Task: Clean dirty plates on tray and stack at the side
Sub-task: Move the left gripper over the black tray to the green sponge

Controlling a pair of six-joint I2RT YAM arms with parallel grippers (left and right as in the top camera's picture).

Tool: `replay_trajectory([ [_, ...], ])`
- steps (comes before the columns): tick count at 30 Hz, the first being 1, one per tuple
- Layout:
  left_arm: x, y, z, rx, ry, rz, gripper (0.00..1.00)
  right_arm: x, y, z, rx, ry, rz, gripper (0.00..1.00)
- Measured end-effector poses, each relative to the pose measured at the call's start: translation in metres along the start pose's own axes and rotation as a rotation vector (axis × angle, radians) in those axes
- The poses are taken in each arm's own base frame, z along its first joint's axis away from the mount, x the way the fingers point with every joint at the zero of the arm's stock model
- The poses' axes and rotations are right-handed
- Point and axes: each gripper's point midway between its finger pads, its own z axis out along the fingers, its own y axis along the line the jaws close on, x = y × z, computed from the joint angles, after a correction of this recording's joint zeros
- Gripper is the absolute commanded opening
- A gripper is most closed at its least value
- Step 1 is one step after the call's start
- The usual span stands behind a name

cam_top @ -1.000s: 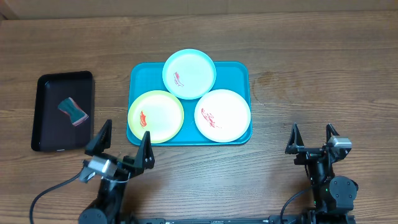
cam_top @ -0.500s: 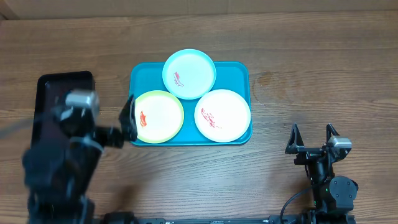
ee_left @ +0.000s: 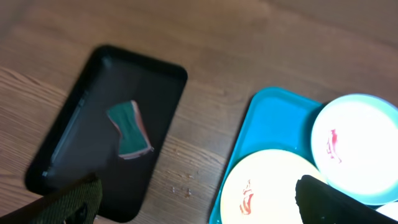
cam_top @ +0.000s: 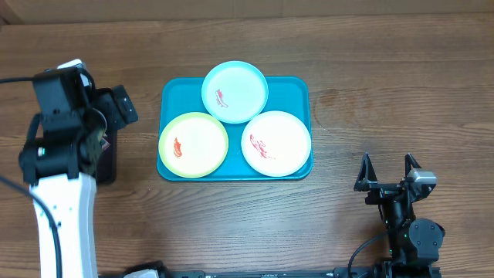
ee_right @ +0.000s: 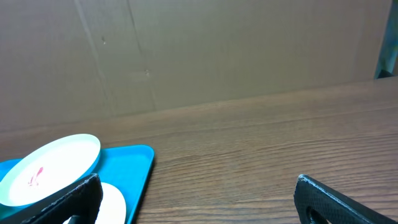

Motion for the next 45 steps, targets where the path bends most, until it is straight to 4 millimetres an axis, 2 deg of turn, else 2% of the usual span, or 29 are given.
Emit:
replay_trajectory([
  [3,0.0,0.009,0.02,0.001,0.061,-0.035,1.0,0.0,0.0,0.0,0.0,0.0,0.0,1.0],
  [9,-0.016,0.043,0.05,-0.038,0.068,-0.125,1.0,0.0,0.0,0.0,0.001,0.0,0.0,1.0],
  [13,-0.017,0.049,0.069,-0.052,0.086,-0.135,1.0,0.0,0.0,0.0,0.0,0.0,0.0,1.0],
  [19,-0.001,0.06,0.115,-0.105,0.173,-0.136,1.0,0.0,0.0,0.0,0.0,0.0,0.0,1.0],
  [23,0.023,0.077,0.15,-0.148,0.269,-0.156,1.0,0.0,0.0,0.0,0.0,0.0,0.0,1.0],
  [27,0.044,0.09,0.171,-0.171,0.342,-0.175,1.0,0.0,0.0,0.0,0.0,0.0,0.0,1.0],
  [32,0.051,0.098,0.182,-0.187,0.361,-0.201,1.0,0.0,0.0,0.0,0.0,0.0,-0.001,1.0],
  [40,0.05,0.122,0.18,-0.243,0.345,-0.31,0.91,0.0,0.0,0.0,0.0,0.0,0.0,1.0],
  [45,0.05,0.133,0.183,-0.217,0.336,-0.382,0.87,0.0,0.0,0.0,0.0,0.0,0.0,1.0],
])
